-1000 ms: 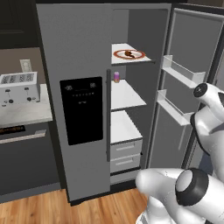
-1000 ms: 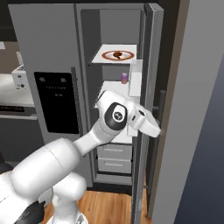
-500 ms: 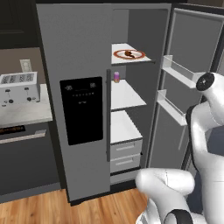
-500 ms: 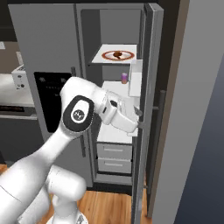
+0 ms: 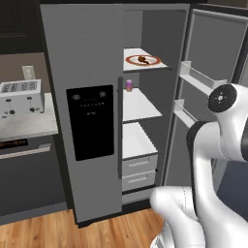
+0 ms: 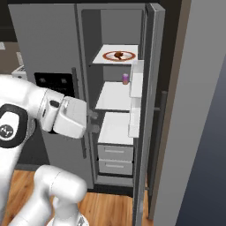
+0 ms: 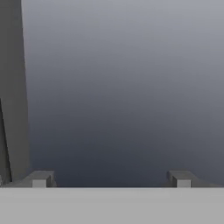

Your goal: Retrieve the chicken drumstick from the fridge and place it on the saucepan with marinade on the stove.

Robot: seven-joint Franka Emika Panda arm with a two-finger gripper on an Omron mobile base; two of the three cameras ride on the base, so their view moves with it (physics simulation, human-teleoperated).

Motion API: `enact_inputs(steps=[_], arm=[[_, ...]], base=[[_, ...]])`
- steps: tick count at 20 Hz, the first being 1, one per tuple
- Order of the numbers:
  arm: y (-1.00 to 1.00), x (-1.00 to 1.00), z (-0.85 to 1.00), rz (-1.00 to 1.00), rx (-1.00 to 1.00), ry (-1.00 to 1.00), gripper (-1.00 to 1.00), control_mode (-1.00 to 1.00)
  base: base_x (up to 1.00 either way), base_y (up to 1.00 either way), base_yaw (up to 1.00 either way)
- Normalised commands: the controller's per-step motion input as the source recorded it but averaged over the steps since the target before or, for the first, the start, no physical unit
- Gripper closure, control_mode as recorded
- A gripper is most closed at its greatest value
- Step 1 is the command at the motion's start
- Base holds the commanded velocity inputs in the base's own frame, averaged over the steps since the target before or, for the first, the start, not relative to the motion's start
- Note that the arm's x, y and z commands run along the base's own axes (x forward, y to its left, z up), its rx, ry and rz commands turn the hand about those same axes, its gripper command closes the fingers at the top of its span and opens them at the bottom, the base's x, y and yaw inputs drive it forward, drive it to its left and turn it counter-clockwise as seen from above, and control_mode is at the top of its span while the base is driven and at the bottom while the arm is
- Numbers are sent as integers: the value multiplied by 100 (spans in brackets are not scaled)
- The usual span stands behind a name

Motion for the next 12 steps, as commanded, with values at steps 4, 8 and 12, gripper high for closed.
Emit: enact_inputs(steps=[4, 8, 12], arm=[[100, -61, 7, 32, 0, 24, -100, -100], [100, -26, 37, 39, 0, 40, -100, -100], [99, -4, 51, 43, 5, 47, -100, -100]], base=[[0, 0, 0], [0, 0, 0], [0, 0, 0]])
